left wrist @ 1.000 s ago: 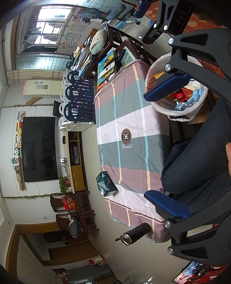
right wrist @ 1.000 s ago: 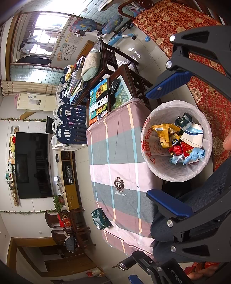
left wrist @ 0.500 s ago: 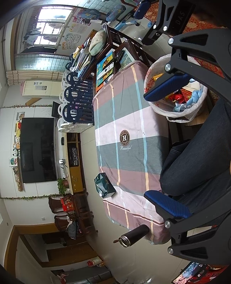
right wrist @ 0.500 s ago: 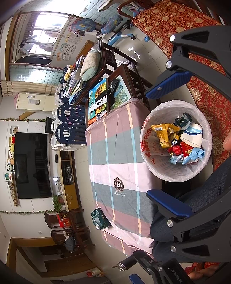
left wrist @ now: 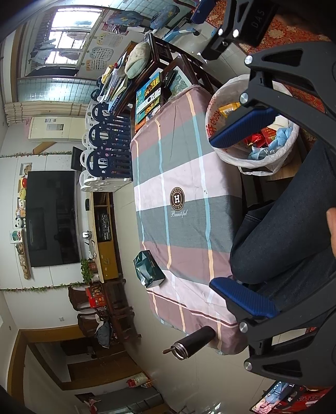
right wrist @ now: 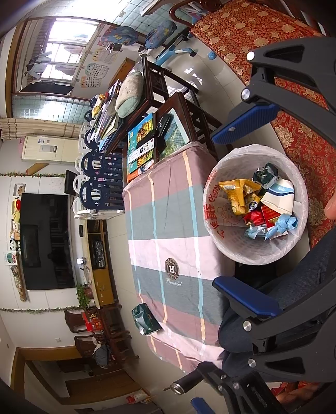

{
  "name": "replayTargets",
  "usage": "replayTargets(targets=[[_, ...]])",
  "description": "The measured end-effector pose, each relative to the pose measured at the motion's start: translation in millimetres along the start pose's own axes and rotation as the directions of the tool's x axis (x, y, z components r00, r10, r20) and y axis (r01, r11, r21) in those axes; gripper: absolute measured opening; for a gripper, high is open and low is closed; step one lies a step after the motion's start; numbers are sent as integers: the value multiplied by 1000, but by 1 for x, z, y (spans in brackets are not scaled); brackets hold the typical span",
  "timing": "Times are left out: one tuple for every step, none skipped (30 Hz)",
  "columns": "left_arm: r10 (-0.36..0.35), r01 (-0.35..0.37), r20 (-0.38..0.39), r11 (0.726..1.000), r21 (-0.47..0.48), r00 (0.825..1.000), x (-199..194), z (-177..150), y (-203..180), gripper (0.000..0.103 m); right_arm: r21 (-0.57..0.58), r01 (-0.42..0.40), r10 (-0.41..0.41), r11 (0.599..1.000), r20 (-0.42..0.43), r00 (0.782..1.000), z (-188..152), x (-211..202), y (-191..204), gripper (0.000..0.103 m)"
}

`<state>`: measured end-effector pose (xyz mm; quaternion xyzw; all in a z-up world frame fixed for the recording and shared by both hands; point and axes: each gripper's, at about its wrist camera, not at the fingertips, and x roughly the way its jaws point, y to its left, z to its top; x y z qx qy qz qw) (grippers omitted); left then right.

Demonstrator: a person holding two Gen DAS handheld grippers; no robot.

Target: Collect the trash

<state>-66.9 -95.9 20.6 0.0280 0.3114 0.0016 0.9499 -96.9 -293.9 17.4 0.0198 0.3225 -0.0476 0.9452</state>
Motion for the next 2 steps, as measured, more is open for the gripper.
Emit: replayTargets(targets=[[5,-5,2,1000,2,1000,2,0,1,100,6,-16,16,1000,18,1000,2,-3,-1,99],[21,-21,10,1000,8,1000,5,-1,1,100,11,-40,40,999,48,998,3,-9,-2,99]])
